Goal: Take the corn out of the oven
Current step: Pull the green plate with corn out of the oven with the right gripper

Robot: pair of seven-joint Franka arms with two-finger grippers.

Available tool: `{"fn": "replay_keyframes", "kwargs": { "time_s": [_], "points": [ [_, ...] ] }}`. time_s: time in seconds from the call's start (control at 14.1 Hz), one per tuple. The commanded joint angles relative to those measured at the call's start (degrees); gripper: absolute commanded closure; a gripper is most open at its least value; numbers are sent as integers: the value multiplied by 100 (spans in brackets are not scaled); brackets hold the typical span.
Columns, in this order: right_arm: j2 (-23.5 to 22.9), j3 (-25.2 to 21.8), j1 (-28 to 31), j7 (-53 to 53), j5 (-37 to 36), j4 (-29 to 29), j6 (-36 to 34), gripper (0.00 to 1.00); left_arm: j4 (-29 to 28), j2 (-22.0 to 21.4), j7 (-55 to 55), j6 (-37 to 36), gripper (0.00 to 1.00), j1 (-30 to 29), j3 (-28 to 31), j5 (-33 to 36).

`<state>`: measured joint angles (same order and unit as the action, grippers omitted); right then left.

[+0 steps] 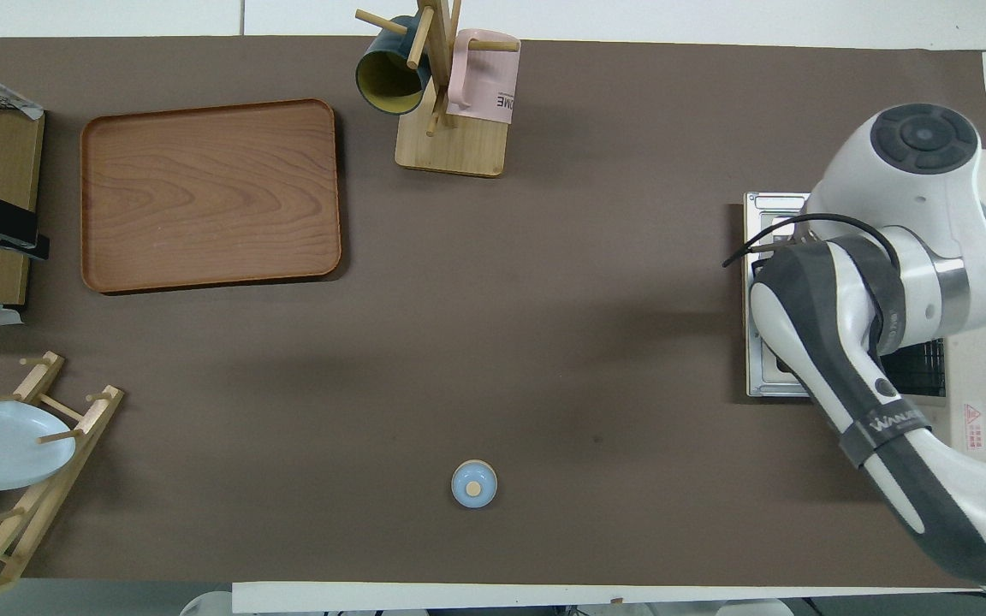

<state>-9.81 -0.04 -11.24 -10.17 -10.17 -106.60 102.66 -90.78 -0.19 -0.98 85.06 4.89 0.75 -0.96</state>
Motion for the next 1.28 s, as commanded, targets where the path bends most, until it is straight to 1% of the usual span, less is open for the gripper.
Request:
{"fn": "replay_keyframes", "kwargs": {
  "time_s": [0.0, 0.07, 0.14, 0.28, 0.43, 0.5, 0.64, 0.71, 0.85, 0.92, 0.99, 1.07, 1.14, 1.21],
  "points": [
    [-1255, 22, -841, -956, 76, 1995, -1138, 100, -107, -121, -34, 19, 0, -58, -14, -54],
    [-1712, 22, -1184, -1422, 190, 2673, -1447, 100, -107, -121, -7, 19, 0, -58, -14, -54],
    [-2056, 31, -1466, -1879, 296, 3097, -1537, 100, -107, -121, -16, 1, 0, -67, -14, -54],
    [-2821, 31, -2020, -2880, 481, 3994, -1530, 100, -107, -121, -25, 10, 0, -67, -5, -54],
    [-3559, 284, -2355, -3822, 657, 4847, -1459, 100, -98, -121, -42, 19, 0, -163, 12, -54],
    [-3780, 355, -2530, -4078, 657, 5086, -1363, 100, -106, -121, -34, 19, 0, -172, 12, -54],
    [-3826, 373, -2804, -4290, 674, 5071, -986, 100, -107, -121, -34, 19, 0, -181, 39, -54],
    [-3861, 382, -2918, -4596, 683, 5062, -758, 100, -107, -121, -25, 10, 0, -190, 39, -54],
    [-3870, 487, -2989, -4888, 771, 5001, -476, 97, -107, -121, -34, 1, 0, -216, 39, -54],
    [-3879, 488, -2998, -4924, 867, 4991, -388, 90, -107, -121, -34, -7, 0, -321, 39, -54],
    [-3879, 488, -2998, -4968, 938, 4974, -291, 71, -107, -121, -34, -16, 0, -383, 30, -54],
    [-3870, 488, -2989, -5012, 1017, 4974, -247, 50, -115, -121, -16, 1, 0, -392, 39, -54],
    [-3862, 488, -2989, -5012, 1009, 4965, -124, 12, -107, -121, 10, 80, 0, -392, 39, -54],
    [-3801, 479, -2980, -5012, 1009, 4982, -19, 0, -115, -121, 19, 98, 0, -392, 30, -54]
  ]
}}
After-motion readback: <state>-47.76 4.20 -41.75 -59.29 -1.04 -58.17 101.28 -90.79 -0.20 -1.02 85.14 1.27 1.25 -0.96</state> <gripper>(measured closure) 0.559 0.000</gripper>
